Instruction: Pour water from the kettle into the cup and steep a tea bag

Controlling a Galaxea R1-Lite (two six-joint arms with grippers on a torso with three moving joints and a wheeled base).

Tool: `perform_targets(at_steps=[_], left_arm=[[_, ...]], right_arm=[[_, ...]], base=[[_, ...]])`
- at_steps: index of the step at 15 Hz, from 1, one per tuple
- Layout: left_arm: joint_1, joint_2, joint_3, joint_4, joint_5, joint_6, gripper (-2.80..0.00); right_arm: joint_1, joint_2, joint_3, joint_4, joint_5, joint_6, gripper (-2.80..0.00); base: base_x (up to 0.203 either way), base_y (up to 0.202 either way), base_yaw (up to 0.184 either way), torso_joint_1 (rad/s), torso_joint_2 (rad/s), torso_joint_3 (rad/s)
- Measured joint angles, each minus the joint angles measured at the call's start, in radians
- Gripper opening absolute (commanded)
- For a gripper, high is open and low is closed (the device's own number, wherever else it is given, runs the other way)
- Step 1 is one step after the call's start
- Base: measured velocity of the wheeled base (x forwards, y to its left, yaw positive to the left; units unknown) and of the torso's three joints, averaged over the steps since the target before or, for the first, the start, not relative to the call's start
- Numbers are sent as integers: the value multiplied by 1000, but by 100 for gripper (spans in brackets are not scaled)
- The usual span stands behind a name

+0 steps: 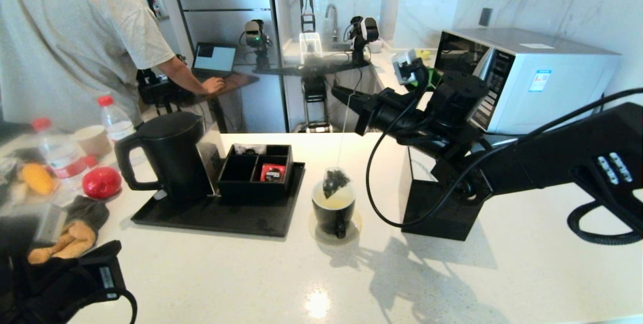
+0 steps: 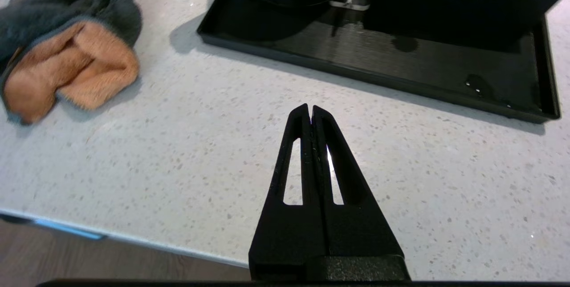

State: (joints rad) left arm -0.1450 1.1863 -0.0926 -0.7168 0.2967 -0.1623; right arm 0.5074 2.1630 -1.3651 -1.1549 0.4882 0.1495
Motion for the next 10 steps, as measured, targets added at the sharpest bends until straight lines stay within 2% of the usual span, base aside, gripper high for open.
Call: perform_targets(at_steps=[6,10], left_arm=[[47,-73,50,1,0,-15,-280],[70,-200,83,42,-2,-13,-280]], right_arm=[[-2,-4,0,-1,-2,-2,-280],[-7,-26,8,5,0,0,-280]], base=[[0,0,0,0,0,0],[0,0,0,0,0,0]])
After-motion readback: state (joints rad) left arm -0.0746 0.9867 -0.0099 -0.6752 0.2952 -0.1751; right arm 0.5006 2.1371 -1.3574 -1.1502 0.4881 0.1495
